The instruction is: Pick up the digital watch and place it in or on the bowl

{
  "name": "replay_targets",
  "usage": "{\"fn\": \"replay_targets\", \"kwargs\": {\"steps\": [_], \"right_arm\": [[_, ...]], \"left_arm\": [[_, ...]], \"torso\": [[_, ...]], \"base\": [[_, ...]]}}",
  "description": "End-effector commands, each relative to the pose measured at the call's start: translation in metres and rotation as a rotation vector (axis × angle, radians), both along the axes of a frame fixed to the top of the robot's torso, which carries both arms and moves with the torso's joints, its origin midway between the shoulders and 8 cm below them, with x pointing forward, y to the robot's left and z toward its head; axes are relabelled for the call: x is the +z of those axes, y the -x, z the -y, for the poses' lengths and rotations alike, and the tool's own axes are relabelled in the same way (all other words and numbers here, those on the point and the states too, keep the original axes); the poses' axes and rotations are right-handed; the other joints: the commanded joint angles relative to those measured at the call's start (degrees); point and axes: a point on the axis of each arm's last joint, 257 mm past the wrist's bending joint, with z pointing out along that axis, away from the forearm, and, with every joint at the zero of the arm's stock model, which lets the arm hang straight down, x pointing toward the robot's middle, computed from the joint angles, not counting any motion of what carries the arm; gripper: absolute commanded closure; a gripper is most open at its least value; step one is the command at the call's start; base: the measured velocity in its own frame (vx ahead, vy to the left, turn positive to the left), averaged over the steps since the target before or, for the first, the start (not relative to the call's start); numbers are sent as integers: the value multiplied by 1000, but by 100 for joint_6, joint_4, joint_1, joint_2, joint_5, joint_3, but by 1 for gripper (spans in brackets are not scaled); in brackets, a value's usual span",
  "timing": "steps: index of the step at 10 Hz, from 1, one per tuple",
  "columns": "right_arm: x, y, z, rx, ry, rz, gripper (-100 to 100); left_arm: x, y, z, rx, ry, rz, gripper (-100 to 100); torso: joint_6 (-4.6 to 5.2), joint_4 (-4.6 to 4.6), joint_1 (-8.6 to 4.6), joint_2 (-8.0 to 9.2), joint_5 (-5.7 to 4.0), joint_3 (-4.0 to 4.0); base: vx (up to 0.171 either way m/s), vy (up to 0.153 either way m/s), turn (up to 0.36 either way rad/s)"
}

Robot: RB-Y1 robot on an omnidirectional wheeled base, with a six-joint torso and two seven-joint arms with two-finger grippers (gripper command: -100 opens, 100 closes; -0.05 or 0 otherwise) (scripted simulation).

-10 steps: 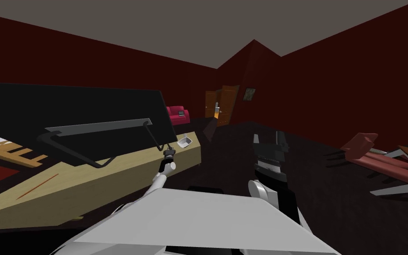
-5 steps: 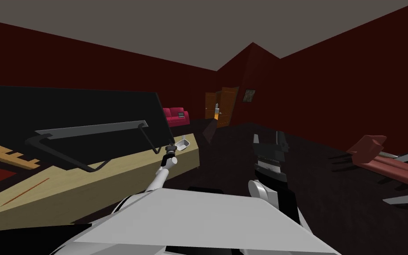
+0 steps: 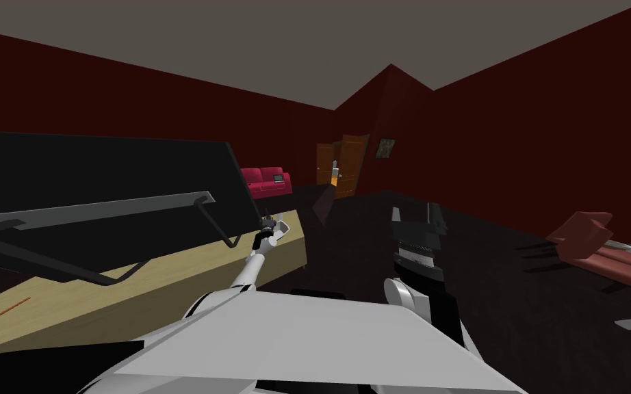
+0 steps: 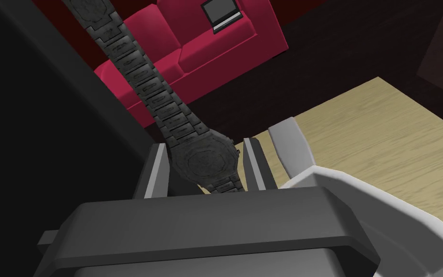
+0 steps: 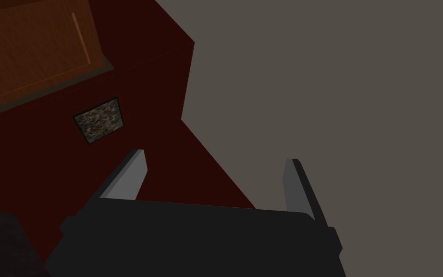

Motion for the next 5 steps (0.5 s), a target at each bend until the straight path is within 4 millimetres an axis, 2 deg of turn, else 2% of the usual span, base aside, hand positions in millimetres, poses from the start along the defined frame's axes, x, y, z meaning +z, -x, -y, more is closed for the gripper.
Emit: {"fn": "replay_targets", "kwargs": {"steps": [1,2,5], "right_arm": [[0,0,0,0,0,0,0],[0,0,0,0,0,0,0],[0,0,0,0,0,0,0]], "left_arm": [[0,0,0,0,0,0,100],[2,-2,1,-2,-4,2,-100],[2,-2,1,-2,-4,3,-100]], "torso": [[0,0,0,0,0,0],[-7,1,6,35,5,17],[-8,10,10,72,6,39]], "base": [[61,1,-13],[16,-1,-2],[2,0,0]]}}
